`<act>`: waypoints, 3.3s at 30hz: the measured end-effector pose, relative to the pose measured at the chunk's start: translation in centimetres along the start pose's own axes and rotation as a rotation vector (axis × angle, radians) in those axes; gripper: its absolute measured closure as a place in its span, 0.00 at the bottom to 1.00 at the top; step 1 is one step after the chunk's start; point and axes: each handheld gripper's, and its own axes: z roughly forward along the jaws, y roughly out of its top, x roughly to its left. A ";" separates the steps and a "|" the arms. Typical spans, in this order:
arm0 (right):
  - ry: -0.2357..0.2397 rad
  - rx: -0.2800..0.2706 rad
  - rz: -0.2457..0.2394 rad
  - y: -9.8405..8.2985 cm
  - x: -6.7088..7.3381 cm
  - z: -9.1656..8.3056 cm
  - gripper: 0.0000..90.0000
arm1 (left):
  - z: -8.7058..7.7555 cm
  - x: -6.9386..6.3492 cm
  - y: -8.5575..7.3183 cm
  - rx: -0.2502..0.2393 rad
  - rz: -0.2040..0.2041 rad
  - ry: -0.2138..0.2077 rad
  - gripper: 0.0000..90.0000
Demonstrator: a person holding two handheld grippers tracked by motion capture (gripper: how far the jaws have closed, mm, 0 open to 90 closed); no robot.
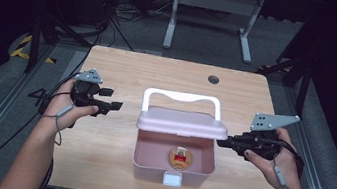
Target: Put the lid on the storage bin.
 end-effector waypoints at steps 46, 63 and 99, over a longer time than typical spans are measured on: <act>0.068 0.269 -0.064 -1.2 1.7 1.7 0.96 | 3.5 6.2 -3.3 0.050 -0.112 -0.025 0.39; 0.098 0.338 -0.069 -1.5 1.8 2.4 0.96 | 3.7 6.2 -3.4 0.072 -0.109 -0.028 0.39; 0.119 0.387 -0.091 -2.0 1.7 1.6 0.64 | 3.0 6.0 -4.2 0.081 -0.123 -0.019 0.38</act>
